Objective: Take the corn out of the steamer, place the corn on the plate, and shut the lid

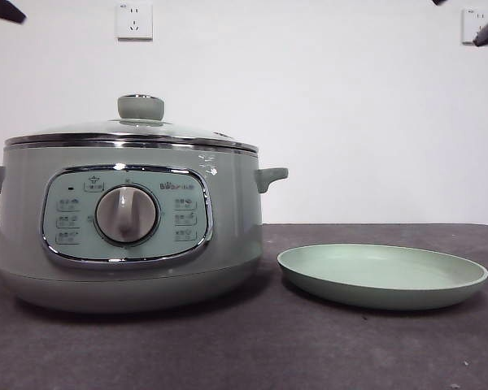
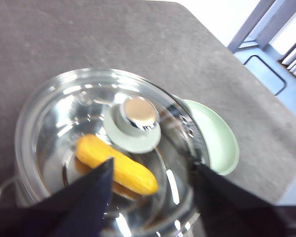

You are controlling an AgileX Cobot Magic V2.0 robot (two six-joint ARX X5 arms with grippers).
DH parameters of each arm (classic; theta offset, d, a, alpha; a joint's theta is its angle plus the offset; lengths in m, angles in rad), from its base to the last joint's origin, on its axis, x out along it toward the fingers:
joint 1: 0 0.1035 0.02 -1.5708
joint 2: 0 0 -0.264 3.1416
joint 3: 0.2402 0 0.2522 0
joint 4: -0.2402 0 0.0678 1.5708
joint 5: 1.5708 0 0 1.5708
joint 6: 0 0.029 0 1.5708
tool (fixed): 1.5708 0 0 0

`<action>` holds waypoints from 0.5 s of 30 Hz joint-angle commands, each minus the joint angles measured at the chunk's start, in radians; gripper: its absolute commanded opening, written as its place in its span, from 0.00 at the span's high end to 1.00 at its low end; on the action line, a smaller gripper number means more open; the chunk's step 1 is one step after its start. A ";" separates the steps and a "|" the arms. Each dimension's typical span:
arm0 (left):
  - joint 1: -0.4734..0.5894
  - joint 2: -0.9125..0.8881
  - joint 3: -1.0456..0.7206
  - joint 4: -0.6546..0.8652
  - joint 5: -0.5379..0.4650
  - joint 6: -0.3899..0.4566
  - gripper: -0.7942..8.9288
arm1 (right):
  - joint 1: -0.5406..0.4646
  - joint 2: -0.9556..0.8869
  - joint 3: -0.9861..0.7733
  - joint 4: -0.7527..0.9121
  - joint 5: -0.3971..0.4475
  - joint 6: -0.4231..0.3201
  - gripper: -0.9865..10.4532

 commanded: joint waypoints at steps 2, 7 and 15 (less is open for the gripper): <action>-0.074 0.047 0.002 0.077 -0.084 -0.031 0.45 | 0.003 0.002 0.002 -0.001 0.002 0.021 0.55; -0.183 0.122 0.003 0.155 -0.204 -0.031 0.45 | 0.003 0.002 0.002 -0.002 0.002 0.022 0.55; -0.306 0.255 0.038 0.214 -0.379 -0.025 0.45 | 0.003 0.002 0.002 -0.014 0.002 0.021 0.55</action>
